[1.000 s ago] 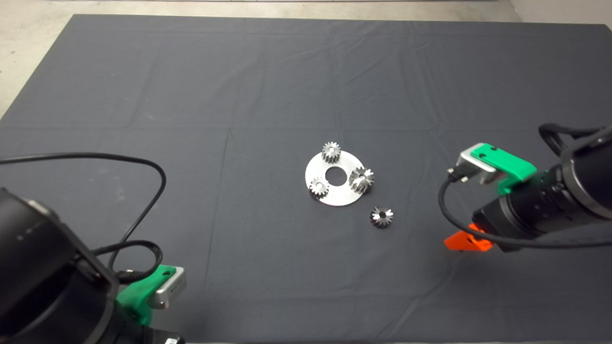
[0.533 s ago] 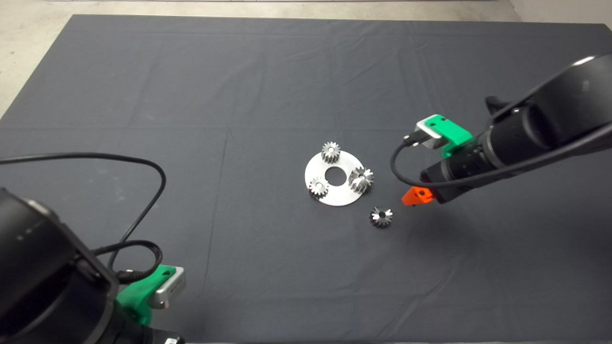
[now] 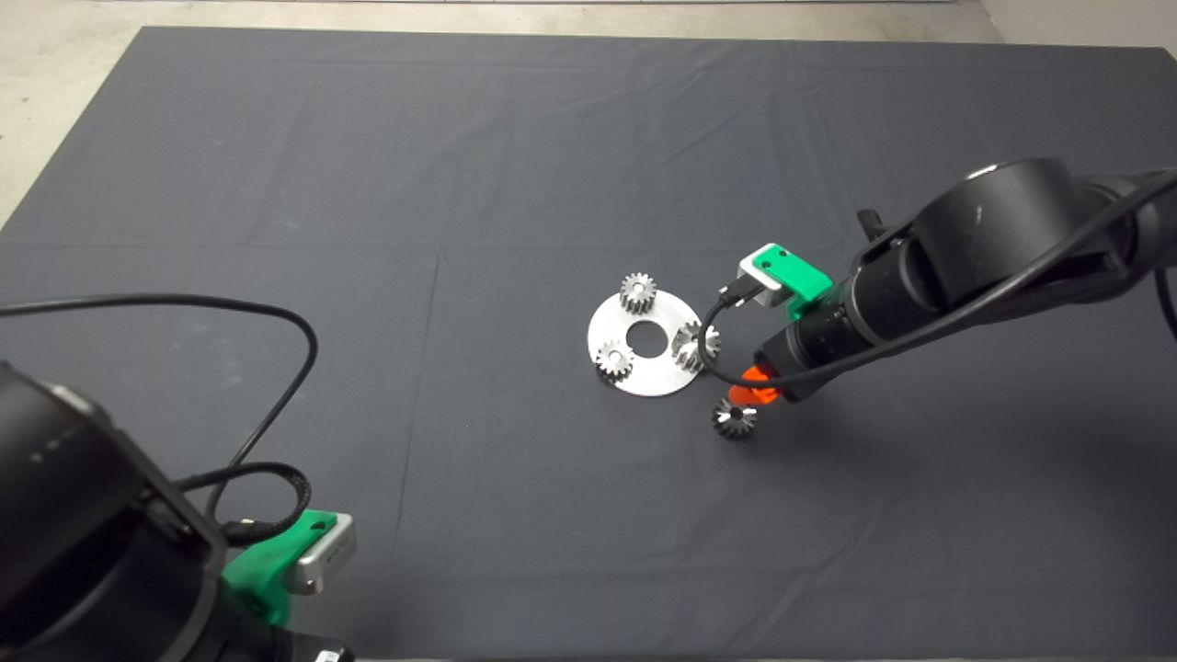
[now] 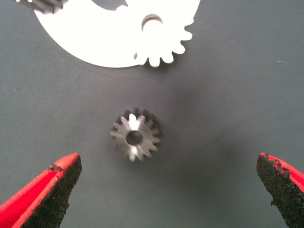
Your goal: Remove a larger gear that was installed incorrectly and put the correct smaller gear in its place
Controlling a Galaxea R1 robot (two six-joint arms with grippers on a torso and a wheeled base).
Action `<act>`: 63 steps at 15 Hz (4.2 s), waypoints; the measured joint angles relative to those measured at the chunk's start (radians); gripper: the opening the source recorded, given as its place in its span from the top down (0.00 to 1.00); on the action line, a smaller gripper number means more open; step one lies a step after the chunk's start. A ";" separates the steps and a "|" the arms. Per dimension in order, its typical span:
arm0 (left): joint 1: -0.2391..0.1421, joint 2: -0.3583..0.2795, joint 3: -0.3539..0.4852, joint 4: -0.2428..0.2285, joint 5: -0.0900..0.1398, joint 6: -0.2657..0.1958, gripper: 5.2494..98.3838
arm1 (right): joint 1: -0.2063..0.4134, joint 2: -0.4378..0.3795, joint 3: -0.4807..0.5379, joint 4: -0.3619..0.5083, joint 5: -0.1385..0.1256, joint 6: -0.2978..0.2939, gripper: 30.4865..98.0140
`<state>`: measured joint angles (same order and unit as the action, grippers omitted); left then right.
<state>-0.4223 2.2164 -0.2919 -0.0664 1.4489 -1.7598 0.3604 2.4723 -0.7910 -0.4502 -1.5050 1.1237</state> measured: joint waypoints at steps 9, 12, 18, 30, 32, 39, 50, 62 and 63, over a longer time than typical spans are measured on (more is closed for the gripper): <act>0.000 0.000 0.000 0.000 0.000 0.000 0.00 | -0.031 0.089 -0.105 -0.086 0.033 -0.058 0.01; 0.000 0.000 0.000 0.000 0.000 0.000 0.00 | -0.031 0.104 -0.118 -0.104 0.038 -0.062 0.01; 0.000 0.000 0.000 0.000 0.000 0.000 0.00 | -0.064 0.099 -0.118 -0.208 0.037 -0.061 0.01; 0.000 0.000 0.000 0.000 0.001 0.000 0.00 | -0.130 0.088 -0.118 -0.320 0.036 -0.059 0.11; 0.000 0.000 0.000 0.000 0.001 0.000 0.00 | -0.130 0.088 -0.118 -0.325 0.036 -0.057 0.12; 0.000 0.000 0.000 0.000 0.000 -0.001 0.00 | -0.130 0.093 -0.135 -0.346 0.041 -0.056 0.26; 0.000 0.002 0.000 0.000 -0.001 -0.002 0.00 | -0.147 0.096 -0.182 -0.347 0.097 -0.055 0.41; 0.001 0.003 0.000 0.000 -0.001 -0.002 0.00 | -0.158 0.101 -0.207 -0.349 0.143 -0.053 0.62; 0.001 0.003 0.000 0.000 -0.001 -0.002 0.00 | -0.158 0.101 -0.207 -0.349 0.145 -0.053 0.63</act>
<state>-0.4217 2.2196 -0.2919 -0.0664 1.4481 -1.7617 0.2026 2.5738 -0.9981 -0.7989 -1.3600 1.0704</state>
